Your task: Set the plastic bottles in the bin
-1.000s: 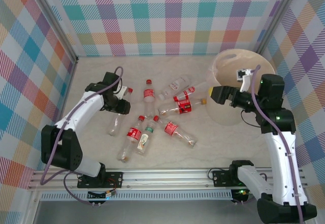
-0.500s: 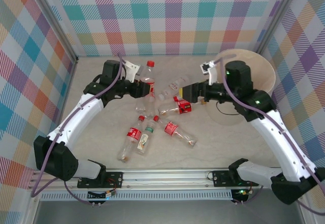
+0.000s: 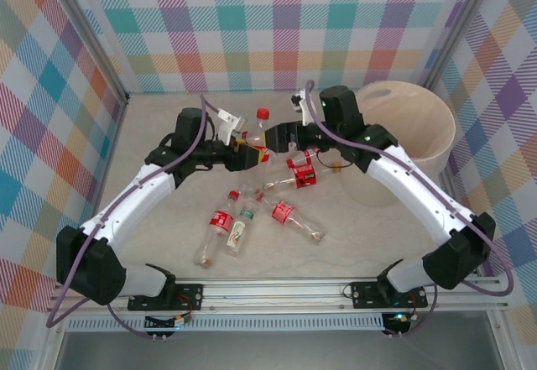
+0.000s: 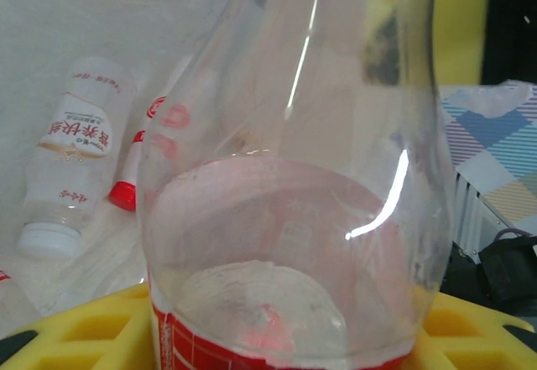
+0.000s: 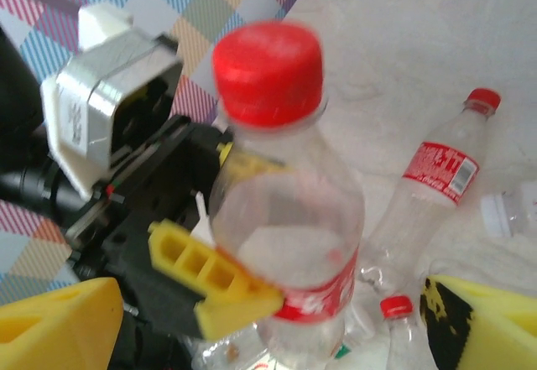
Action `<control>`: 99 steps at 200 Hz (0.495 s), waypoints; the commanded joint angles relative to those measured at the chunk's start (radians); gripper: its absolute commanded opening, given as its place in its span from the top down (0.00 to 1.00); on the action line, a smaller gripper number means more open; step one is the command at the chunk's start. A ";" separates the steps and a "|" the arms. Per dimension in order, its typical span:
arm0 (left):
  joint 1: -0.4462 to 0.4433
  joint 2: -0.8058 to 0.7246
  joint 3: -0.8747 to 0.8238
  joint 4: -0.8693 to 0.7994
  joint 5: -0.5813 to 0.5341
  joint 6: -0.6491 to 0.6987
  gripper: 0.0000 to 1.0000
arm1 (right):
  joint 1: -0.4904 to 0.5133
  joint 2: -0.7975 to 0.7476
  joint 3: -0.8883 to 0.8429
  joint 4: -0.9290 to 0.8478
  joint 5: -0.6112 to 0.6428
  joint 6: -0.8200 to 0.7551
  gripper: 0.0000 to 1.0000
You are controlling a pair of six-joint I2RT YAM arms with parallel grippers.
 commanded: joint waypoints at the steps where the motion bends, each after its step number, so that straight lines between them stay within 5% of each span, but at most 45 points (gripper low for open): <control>1: -0.018 0.009 0.003 0.039 0.051 0.007 0.48 | 0.003 0.049 0.057 0.056 -0.010 0.000 0.12; 65: -0.026 0.008 -0.006 0.068 0.048 -0.014 0.48 | 0.002 0.134 0.038 0.121 -0.102 0.047 0.20; 99: -0.026 0.019 -0.005 0.062 0.040 -0.010 0.48 | 0.003 0.135 0.026 0.125 -0.105 0.048 0.35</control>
